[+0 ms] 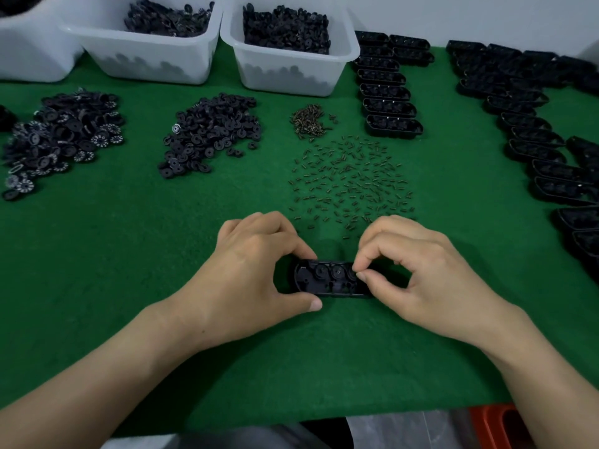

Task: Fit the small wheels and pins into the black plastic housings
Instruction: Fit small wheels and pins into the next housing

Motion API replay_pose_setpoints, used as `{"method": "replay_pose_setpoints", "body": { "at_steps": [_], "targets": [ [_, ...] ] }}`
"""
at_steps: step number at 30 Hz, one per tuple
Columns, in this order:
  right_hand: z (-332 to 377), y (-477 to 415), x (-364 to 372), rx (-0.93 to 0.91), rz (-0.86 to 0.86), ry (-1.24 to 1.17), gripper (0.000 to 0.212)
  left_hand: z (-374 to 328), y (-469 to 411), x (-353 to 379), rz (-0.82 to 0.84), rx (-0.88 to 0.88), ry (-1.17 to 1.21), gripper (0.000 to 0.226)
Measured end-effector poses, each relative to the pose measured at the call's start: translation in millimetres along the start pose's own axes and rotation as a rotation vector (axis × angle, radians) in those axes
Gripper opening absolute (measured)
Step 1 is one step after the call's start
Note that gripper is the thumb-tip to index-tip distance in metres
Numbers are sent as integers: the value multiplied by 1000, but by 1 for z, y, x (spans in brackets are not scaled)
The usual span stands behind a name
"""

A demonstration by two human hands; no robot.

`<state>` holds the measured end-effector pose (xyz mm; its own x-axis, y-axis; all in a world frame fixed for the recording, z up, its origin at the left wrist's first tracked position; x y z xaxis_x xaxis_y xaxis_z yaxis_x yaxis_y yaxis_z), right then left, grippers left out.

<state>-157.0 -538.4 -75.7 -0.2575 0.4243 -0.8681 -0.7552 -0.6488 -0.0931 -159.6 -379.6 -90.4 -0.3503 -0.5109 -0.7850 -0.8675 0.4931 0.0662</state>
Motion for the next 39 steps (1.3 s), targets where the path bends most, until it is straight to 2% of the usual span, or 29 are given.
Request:
{"method": "replay_pose_setpoints", "body": {
  "at_steps": [6,11,20,24,27,34,36,39],
  "targets": [
    [3,-1,-4,-9,-38,43,2,1,0,1,10,-7,1,40],
    [1,0,-2,5,15,58,8,1,0,1,16,-10,4,41],
    [9,-4,1,-32,62,156,4,2,-1,2,10,-12,6,39],
    [-1,-3,-5,30,97,-7,12,3,0,2,7,-12,13,39],
    [-14,0,-15,123,13,-147,22,3,0,2,4,-11,17,40],
    [-8,3,-5,72,54,-146,32,4,1,2,-3,-9,18,38],
    [-11,4,-7,84,35,-179,27,4,1,2,-7,-14,13,39],
    [-12,7,-10,103,43,-181,7,3,1,1,-33,-28,24,39]
  ]
}}
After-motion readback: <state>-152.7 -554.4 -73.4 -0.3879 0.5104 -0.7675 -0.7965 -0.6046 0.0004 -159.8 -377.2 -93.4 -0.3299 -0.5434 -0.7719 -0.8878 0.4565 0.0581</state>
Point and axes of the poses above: each hand's wrist, its own y-axis away from the middle knuckle, its own x-axis out of the palm, z = x × y, the point moved 6 cm from there along -y, towards the middle knuckle, and after that the axes turned 8 degrees about z, right-handed, at the moved point
